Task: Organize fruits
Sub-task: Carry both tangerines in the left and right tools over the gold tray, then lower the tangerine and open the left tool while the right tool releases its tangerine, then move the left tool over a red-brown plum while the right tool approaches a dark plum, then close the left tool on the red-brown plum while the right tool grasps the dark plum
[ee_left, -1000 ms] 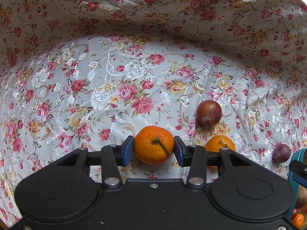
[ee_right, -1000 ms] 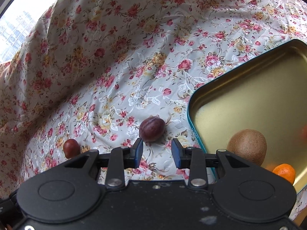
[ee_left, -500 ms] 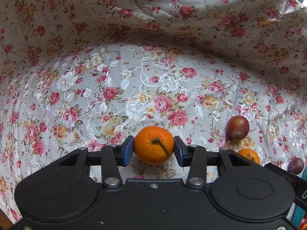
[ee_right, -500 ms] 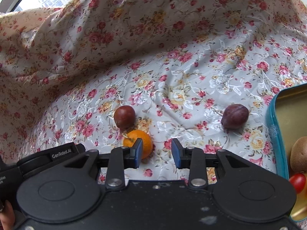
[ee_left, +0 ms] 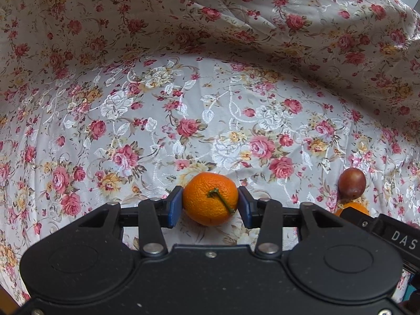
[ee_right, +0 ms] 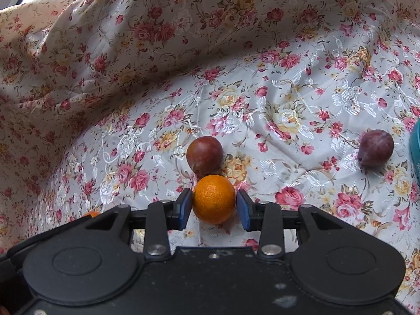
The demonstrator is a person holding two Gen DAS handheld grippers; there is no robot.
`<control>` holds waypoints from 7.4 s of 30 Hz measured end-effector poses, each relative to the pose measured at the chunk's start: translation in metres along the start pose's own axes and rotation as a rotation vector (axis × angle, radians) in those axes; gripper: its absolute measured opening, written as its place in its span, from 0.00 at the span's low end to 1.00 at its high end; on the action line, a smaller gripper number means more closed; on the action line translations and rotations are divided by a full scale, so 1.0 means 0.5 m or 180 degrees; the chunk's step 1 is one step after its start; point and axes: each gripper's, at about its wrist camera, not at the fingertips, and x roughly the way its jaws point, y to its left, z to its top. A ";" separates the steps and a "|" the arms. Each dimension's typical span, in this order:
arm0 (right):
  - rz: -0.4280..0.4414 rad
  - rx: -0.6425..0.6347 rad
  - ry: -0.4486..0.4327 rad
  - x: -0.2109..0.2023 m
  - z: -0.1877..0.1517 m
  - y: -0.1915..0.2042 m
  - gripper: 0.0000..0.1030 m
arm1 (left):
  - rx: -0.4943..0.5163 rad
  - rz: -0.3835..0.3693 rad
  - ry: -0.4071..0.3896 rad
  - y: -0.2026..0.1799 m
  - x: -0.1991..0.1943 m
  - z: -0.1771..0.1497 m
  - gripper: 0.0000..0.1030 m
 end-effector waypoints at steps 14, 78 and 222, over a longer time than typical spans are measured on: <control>-0.0450 -0.0371 -0.0117 0.024 -0.022 0.053 0.36 | 0.0013 0.0015 0.0025 0.006 0.003 0.001 0.50; -0.1414 0.1469 -0.1027 -0.407 -0.080 -0.763 0.37 | 0.1708 -0.1039 -0.0061 -0.704 -0.133 -0.336 0.63; -0.0375 0.0221 0.0540 -0.053 0.100 -0.288 0.40 | 0.0491 -0.0388 0.0176 -0.326 0.083 0.012 0.67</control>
